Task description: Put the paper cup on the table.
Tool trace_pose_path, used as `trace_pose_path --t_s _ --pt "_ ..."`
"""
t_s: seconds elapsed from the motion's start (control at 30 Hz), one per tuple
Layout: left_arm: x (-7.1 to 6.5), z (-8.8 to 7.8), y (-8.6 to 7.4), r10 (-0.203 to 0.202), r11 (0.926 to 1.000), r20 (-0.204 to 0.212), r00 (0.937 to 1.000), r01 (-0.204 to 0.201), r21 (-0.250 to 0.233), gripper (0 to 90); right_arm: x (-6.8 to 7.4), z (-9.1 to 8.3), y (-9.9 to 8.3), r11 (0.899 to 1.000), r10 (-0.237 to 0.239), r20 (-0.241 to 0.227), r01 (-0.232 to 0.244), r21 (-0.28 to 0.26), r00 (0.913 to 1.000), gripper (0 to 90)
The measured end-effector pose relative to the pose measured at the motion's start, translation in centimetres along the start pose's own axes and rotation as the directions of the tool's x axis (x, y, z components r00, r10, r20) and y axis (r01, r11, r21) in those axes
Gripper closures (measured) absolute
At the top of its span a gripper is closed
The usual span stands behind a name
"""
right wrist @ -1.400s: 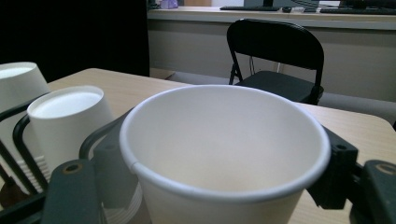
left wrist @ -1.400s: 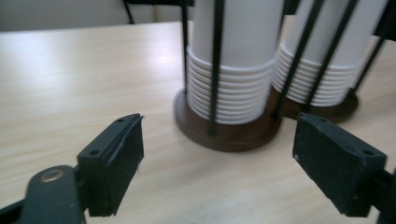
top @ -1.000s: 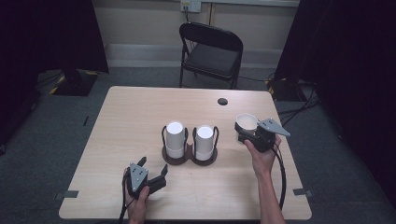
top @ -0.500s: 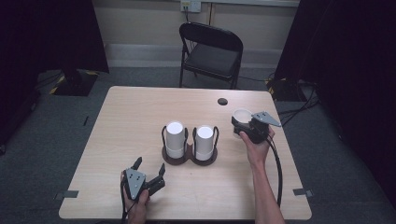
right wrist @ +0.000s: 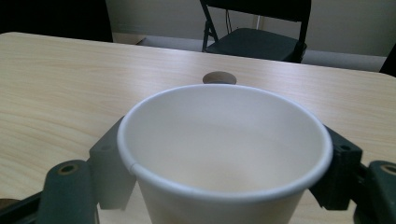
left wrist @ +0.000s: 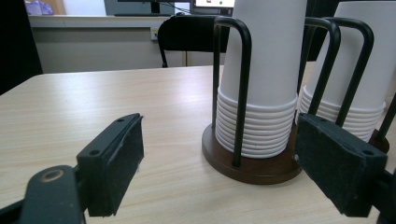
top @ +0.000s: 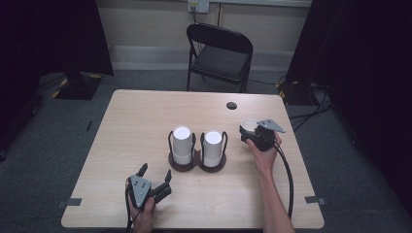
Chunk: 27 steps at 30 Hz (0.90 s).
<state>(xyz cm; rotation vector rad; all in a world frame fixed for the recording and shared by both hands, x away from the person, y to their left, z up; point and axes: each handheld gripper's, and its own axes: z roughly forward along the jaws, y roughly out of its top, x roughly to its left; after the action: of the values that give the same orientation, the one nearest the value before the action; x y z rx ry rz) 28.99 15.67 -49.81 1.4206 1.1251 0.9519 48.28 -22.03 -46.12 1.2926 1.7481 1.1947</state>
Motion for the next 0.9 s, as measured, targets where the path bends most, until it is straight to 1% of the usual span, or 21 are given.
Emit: trace_pose_path --t_s 0.07,0.17,0.27,0.33,0.37,0.5,0.57,0.63,0.7,0.77,0.83,0.9 --pt "0.0 0.0 0.0 0.001 1.0000 -0.002 1.0000 -0.001 -0.004 16.2 0.0 0.2 -0.1 1.000 -0.003 0.014 0.003 -0.001 0.9999 22.6" --pt "-0.1 -0.1 0.0 0.012 0.9999 -0.004 0.9999 -0.012 -0.010 16.2 0.0 0.3 -0.4 1.000 0.005 0.008 -0.005 0.001 1.0000 22.5" --pt "-0.1 -0.1 0.0 0.008 0.9999 0.001 1.0000 -0.008 -0.009 16.2 0.0 0.2 -0.9 1.000 0.006 0.000 -0.006 0.006 1.0000 22.2" --pt "0.0 -0.1 0.0 0.006 1.0000 0.004 1.0000 -0.006 -0.007 16.3 0.0 -0.1 -1.5 1.000 -0.008 0.028 0.008 -0.006 0.9996 21.4" --pt "0.0 -0.1 0.0 0.005 1.0000 0.004 1.0000 -0.005 -0.008 16.3 0.0 -0.2 -1.6 1.000 0.001 0.023 -0.001 -0.006 0.9997 21.2" --pt "0.0 -0.1 0.0 0.008 0.9999 0.003 1.0000 -0.008 -0.008 16.4 -0.4 -0.6 -2.2 1.000 0.002 0.032 -0.003 0.016 0.9995 21.8" --pt "0.0 -0.1 0.0 0.007 0.9999 0.002 1.0000 -0.007 -0.007 16.4 -0.5 -0.9 -2.4 1.000 0.004 0.034 -0.005 0.011 0.9994 21.8" --pt "0.0 -0.1 0.0 0.006 1.0000 0.001 1.0000 -0.006 -0.007 16.4 -0.7 -1.1 -2.4 1.000 0.004 0.027 -0.004 0.016 0.9996 21.6" --pt "0.0 -0.1 0.0 0.006 1.0000 0.000 1.0000 -0.006 -0.007 16.4 -0.7 -1.2 -2.4 1.000 0.004 0.029 -0.004 0.017 0.9996 21.5" --pt "0.0 -0.1 0.0 0.006 1.0000 0.000 1.0000 -0.006 -0.007 16.4 -0.7 -1.2 -2.5 1.000 0.012 0.016 -0.012 0.026 0.9998 20.8" --pt "0.0 -0.1 0.0 0.006 1.0000 0.000 1.0000 -0.006 -0.007 16.4 -0.7 -1.0 -2.6 0.999 0.003 0.007 -0.003 0.045 1.0000 18.5" --pt "0.0 -0.1 0.0 0.006 1.0000 0.000 1.0000 -0.006 -0.007 16.4 -0.7 -1.0 -2.7 0.998 0.016 0.002 -0.016 0.054 0.9999 15.5"
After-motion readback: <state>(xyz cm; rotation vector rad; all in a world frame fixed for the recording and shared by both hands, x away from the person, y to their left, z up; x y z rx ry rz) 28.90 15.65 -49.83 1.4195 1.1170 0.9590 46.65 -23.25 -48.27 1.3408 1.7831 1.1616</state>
